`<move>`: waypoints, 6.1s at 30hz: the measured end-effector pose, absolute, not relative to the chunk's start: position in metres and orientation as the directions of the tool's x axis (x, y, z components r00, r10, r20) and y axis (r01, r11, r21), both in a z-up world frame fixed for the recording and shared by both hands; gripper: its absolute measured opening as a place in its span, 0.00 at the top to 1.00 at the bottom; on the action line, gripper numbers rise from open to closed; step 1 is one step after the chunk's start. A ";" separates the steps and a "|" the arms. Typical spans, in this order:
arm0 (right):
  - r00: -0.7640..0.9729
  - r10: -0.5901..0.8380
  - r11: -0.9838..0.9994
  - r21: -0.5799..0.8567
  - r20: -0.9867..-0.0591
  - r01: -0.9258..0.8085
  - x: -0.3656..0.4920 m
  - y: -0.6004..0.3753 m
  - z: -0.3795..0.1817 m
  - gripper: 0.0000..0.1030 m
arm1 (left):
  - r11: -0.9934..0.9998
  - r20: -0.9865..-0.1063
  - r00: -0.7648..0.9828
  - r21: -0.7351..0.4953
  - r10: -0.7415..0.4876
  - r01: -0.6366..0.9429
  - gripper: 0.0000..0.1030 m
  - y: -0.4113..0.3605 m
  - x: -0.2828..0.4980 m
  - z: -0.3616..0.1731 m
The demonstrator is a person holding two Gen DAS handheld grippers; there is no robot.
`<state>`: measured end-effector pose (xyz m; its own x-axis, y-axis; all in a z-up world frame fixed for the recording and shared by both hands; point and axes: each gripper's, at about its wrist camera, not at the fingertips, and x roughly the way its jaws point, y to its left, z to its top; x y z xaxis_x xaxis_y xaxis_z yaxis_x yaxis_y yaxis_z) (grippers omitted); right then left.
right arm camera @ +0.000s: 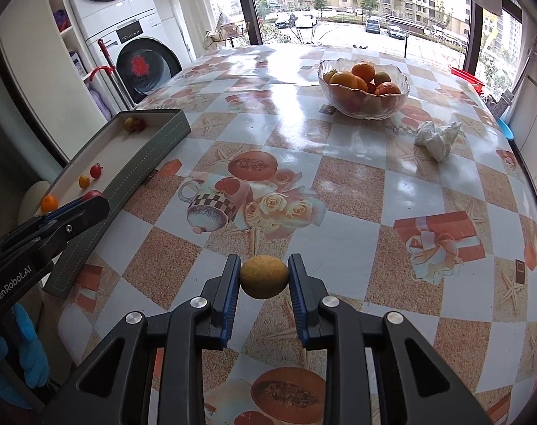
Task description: Organize fruits
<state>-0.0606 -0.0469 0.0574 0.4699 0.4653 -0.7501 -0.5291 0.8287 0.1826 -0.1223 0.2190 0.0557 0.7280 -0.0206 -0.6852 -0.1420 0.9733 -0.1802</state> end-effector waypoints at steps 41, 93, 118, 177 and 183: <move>0.164 0.569 0.568 0.241 -0.806 -0.787 -0.079 0.161 0.070 0.72 | 0.887 -0.754 0.617 -0.103 0.226 -0.450 0.78 0.342 -0.159 0.025; 0.360 0.379 0.746 0.051 -0.852 -0.664 -0.060 0.134 0.077 0.04 | 0.852 -0.766 0.531 0.044 0.363 -0.521 0.00 0.341 -0.149 0.024; 0.405 0.293 0.584 -0.173 -0.866 -0.793 -0.100 0.155 0.069 0.00 | 0.800 -0.773 0.465 0.091 0.433 -0.594 0.00 0.352 -0.158 0.038; 0.311 0.446 0.615 0.035 -0.840 -0.788 -0.084 0.139 0.103 0.00 | 0.852 -0.788 0.466 0.135 0.402 -0.506 0.00 0.326 -0.150 0.035; 0.305 0.454 0.611 0.042 -0.837 -0.791 -0.085 0.139 0.104 0.00 | 0.854 -0.794 0.466 0.126 0.392 -0.504 0.00 0.327 -0.151 0.035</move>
